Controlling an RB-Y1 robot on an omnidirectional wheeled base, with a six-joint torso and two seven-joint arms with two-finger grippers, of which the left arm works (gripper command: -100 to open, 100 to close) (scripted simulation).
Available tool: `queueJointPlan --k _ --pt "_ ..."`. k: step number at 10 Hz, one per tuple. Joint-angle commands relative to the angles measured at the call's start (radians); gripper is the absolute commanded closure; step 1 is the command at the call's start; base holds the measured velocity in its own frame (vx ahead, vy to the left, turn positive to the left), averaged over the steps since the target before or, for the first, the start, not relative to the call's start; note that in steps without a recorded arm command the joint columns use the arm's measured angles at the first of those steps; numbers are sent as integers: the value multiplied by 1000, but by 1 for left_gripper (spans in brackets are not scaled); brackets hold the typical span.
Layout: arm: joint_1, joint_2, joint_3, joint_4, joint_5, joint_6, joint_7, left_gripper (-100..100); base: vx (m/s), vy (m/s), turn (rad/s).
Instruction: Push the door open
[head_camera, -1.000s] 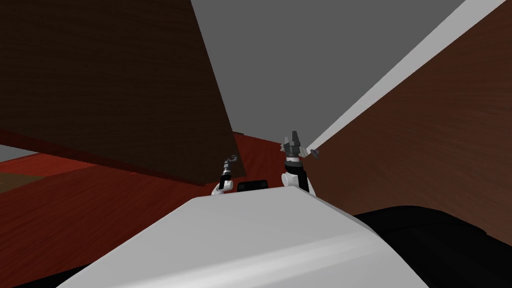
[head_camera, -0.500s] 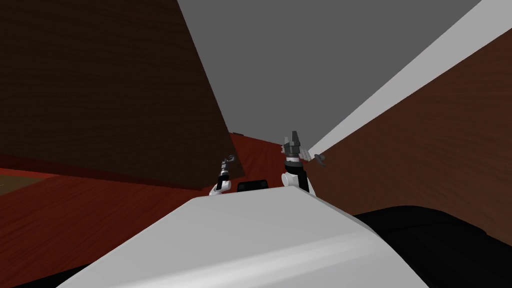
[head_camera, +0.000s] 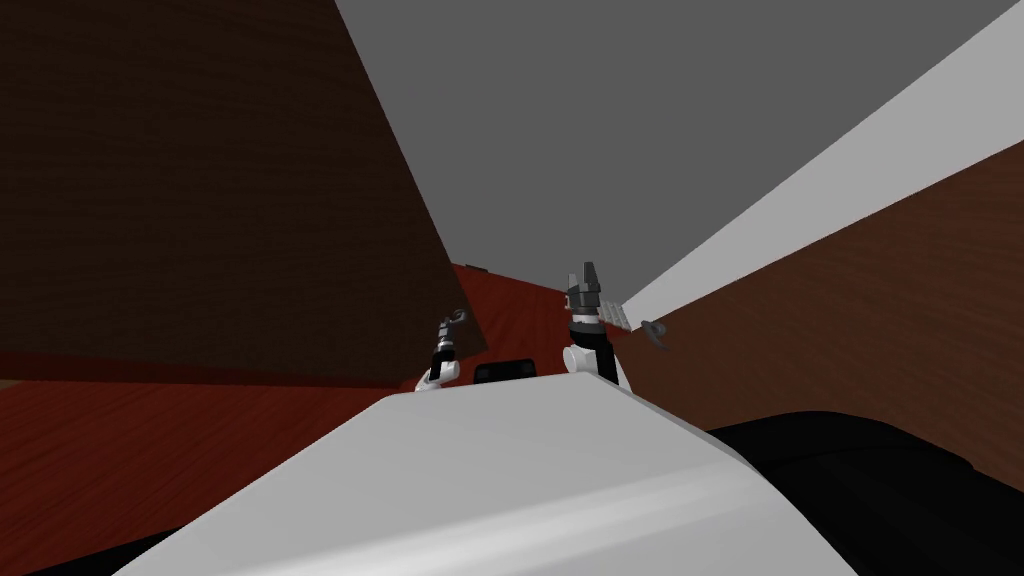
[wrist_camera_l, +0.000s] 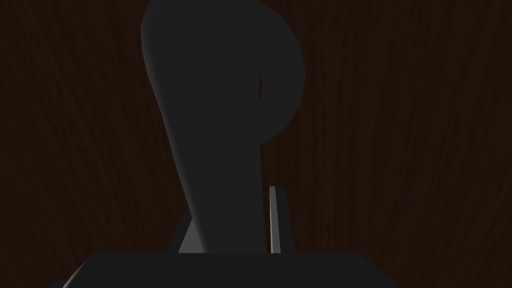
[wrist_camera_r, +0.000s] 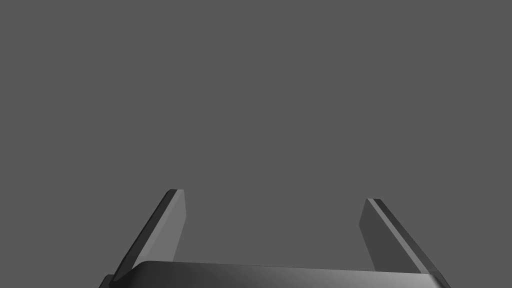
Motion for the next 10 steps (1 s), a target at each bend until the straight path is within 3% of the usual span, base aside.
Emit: queueJointPlan --k 1,7,9,10 --pt "-5 22 27 4 12 -4 -3 100 177 -64 86" --pt "-6 25 86 7 42 -6 -20 100 170 -47 53" --pt "-6 25 86 7 42 -6 -20 100 81 -19 12" --pt "-7 21 109 9 54 -7 -26 100 131 -60 47"
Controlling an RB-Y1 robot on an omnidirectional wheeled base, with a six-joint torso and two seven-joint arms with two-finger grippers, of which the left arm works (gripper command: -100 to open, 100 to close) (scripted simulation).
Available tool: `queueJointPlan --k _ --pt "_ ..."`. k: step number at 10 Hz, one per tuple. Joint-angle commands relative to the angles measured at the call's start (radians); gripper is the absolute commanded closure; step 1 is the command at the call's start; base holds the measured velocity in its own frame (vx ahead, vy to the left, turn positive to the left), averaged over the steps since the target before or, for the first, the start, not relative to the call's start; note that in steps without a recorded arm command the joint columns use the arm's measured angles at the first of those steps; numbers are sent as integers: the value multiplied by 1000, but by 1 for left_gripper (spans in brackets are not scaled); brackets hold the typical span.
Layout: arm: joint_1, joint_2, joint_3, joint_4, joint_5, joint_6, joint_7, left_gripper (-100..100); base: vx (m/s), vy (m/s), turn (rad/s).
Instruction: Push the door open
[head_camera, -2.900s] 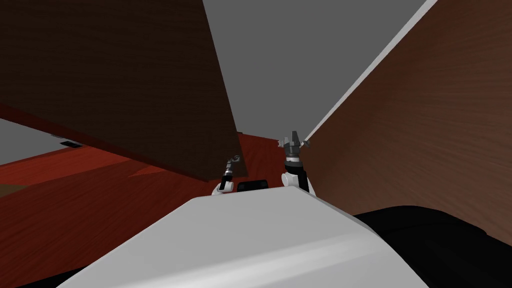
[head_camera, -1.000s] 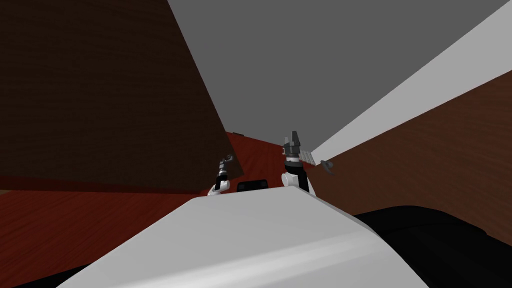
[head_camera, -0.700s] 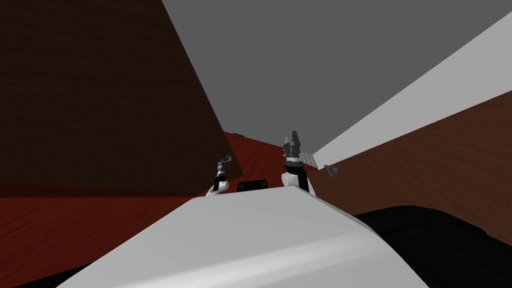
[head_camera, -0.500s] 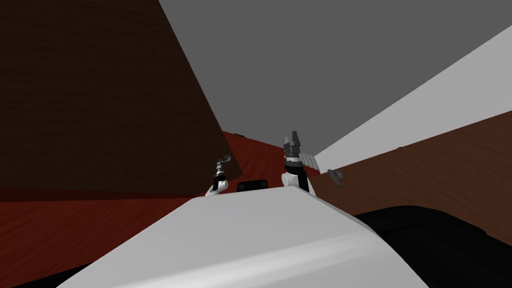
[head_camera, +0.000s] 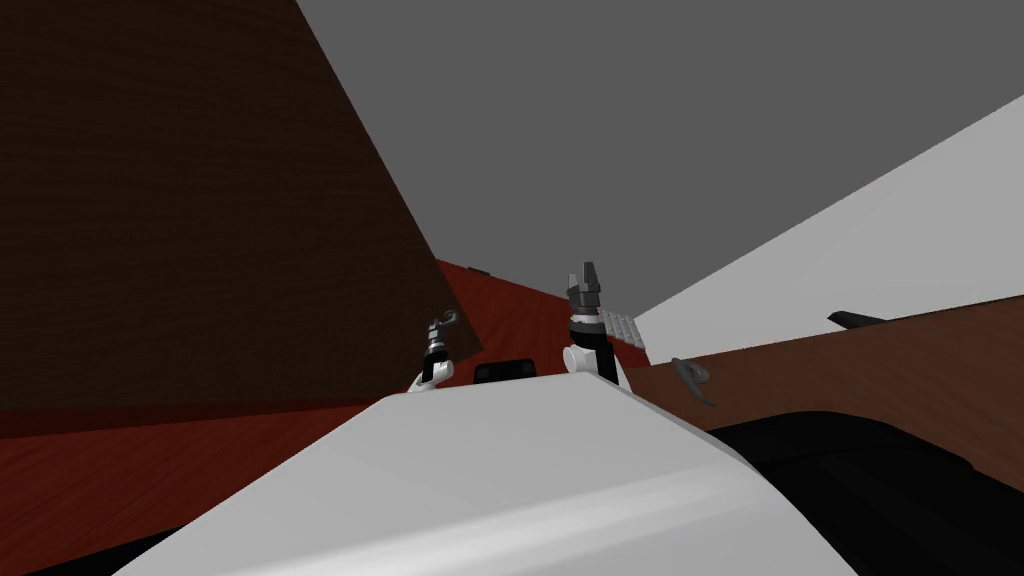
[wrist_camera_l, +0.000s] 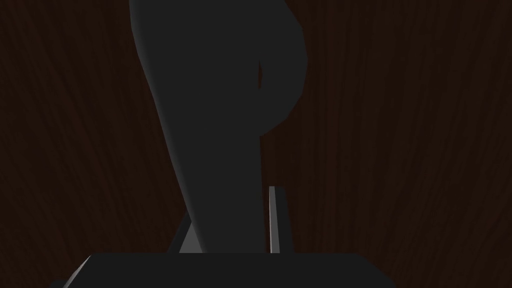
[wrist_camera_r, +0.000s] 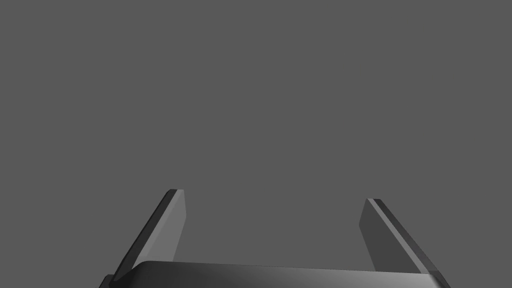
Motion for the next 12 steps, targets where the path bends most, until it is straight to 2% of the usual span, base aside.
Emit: queueJointPlan --k 1,4,9,10,11,12 --pt "-5 2 30 8 13 -13 -9 100 230 -92 102" --pt "-6 -11 60 10 28 -14 -17 100 204 -56 82" --pt "-8 -47 103 12 50 -15 -30 100 186 -41 68" --pt "2 -34 110 15 52 -19 -28 100 59 1 45" --pt "4 -22 129 13 63 -20 -34 100 126 -1 47" --pt "4 -19 137 13 68 -20 -37 100 203 -24 49"
